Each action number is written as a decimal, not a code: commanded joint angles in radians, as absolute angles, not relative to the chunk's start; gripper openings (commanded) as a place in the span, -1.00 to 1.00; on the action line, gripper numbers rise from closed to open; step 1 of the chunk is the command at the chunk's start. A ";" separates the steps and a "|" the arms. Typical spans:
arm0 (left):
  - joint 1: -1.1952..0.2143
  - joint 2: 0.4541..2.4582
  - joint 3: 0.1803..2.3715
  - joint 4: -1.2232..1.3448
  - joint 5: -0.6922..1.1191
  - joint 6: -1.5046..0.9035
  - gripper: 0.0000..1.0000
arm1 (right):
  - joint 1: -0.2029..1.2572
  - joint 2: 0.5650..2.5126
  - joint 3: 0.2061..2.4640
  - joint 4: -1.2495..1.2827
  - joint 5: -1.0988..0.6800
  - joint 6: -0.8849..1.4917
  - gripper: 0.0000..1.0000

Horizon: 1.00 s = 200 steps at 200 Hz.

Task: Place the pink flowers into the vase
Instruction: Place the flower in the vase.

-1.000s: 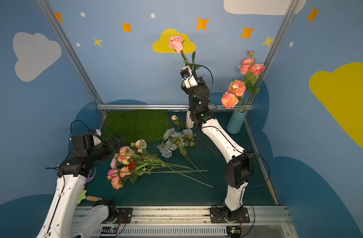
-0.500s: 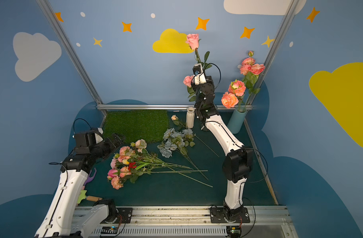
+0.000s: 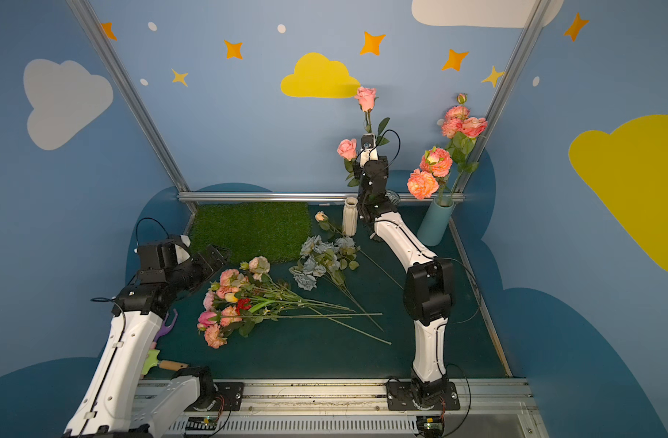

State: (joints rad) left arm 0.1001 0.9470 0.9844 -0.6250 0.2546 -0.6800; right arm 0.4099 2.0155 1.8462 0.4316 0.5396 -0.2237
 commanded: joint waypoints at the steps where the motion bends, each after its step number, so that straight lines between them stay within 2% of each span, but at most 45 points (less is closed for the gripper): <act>1: 0.105 0.931 0.978 -0.617 0.259 -0.663 1.00 | 0.394 2.010 1.814 0.394 0.584 -0.115 -0.86; 24: 0.105 0.922 0.984 -0.631 0.243 -0.666 1.00 | 0.396 2.003 1.815 0.321 0.635 -0.079 -0.44; 56: 0.106 0.906 1.000 -0.648 0.250 -0.664 1.00 | 0.414 1.976 1.834 0.174 0.698 -0.047 -0.24; 79: 0.103 0.884 1.009 -0.666 0.245 -0.663 1.00 | 0.443 1.944 1.840 0.056 0.784 -0.033 -0.20; 92: 0.091 0.860 1.018 -0.692 0.190 -0.642 1.00 | 0.455 1.949 1.914 -0.137 0.860 0.031 -0.21; 149: 0.034 0.796 1.059 -0.826 0.083 -0.631 1.00 | 0.511 1.844 1.843 -0.483 0.915 0.190 -0.21; 200: -0.137 0.814 1.042 -0.899 -0.049 -0.676 0.99 | 0.596 1.716 1.712 -0.717 0.890 0.336 -0.23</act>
State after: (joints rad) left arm -0.0639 0.8021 1.0451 -0.8356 0.0368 -0.6544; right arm 0.5564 1.7786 1.7748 -0.5518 0.8917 0.2333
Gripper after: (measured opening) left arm 0.998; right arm 0.387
